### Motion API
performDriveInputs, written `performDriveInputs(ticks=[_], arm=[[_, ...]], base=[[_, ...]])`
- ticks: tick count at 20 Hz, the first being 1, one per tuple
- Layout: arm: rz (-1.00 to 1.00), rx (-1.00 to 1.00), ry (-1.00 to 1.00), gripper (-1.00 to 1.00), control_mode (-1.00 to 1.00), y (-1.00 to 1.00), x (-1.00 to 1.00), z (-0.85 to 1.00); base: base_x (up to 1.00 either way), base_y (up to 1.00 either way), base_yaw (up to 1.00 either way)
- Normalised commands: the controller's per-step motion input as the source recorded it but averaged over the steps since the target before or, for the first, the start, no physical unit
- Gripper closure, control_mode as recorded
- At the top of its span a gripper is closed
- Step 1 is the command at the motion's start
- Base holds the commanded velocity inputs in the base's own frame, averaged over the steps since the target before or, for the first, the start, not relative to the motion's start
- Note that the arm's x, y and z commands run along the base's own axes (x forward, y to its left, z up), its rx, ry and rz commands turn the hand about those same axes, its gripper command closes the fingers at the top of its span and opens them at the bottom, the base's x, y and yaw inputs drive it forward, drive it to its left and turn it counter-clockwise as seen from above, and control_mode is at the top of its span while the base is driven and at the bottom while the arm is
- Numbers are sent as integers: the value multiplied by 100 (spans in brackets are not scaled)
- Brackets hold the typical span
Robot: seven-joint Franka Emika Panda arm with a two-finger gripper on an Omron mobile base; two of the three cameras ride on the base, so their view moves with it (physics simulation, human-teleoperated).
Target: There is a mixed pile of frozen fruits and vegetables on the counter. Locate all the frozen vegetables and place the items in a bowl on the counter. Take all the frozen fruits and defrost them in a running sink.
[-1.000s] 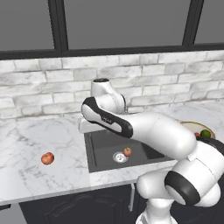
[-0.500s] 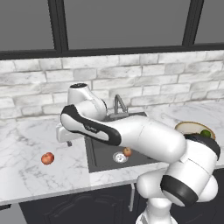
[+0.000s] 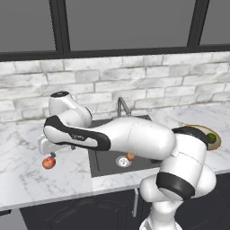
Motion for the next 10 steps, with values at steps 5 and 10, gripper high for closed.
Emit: performDriveInputs(ticks=[5,10], arm=[[3,-3,-7,-100,-100,33,45,-35],[0,-10,-4,-100,-100,43,37,-3]], base=[[0,0,0],[0,0,0]])
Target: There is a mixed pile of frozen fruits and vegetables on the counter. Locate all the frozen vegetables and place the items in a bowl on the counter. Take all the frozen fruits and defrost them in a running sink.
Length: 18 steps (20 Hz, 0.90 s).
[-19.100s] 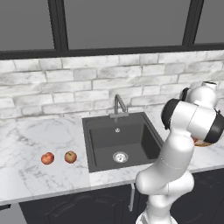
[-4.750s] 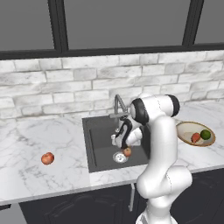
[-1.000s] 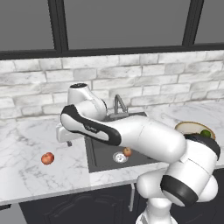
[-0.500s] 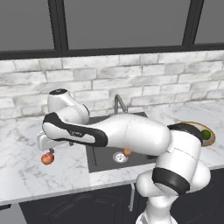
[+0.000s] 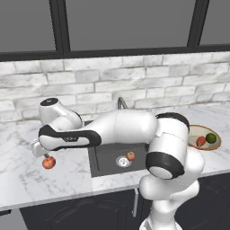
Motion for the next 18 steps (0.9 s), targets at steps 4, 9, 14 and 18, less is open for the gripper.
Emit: performDriveInputs(ticks=[4,9,14,18], arm=[[1,-8,6,-100,-100,45,29,-12],[0,-4,8,-100,-100,27,24,-24],[0,-3,8,-100,-100,21,20,-17],[0,-6,11,-100,-100,24,30,0]], base=[[0,0,0],[0,0,0],[0,0,0],[0,0,0]])
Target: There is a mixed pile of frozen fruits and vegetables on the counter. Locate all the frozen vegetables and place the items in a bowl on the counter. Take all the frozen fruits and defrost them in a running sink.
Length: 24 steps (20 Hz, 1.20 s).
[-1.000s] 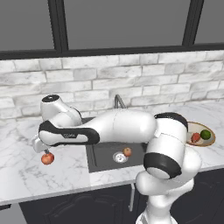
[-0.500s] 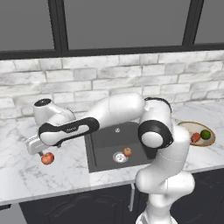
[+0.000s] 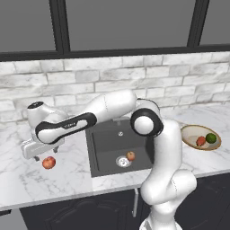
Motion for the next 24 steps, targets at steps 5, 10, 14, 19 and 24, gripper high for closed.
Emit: performDriveInputs(ticks=[5,10,14,19,24], arm=[[0,-8,6,-100,-100,15,32,0],[0,-3,9,-100,-100,0,11,-16],[0,0,11,-100,-100,0,1,-23],[0,0,5,-100,-100,-16,-10,-26],[0,0,-2,-100,-100,-24,-16,-24]], base=[[0,0,0],[0,0,0],[0,0,0],[0,0,0],[0,0,0]])
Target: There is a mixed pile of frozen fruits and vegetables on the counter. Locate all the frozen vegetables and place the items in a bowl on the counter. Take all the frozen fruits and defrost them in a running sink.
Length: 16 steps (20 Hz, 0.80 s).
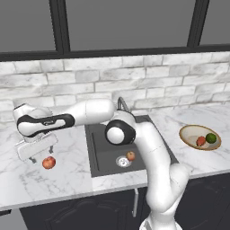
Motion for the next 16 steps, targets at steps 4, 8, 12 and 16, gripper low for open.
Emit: performDriveInputs(ticks=[4,8,12,16], arm=[[0,0,-5,-100,-100,-23,-8,-13],[0,0,-4,-100,-100,-24,-7,-17],[0,0,-12,-100,-100,0,-1,-31],[1,0,-13,-100,-100,0,1,-27]], base=[[0,0,0],[0,0,0],[0,0,0],[0,0,0]])
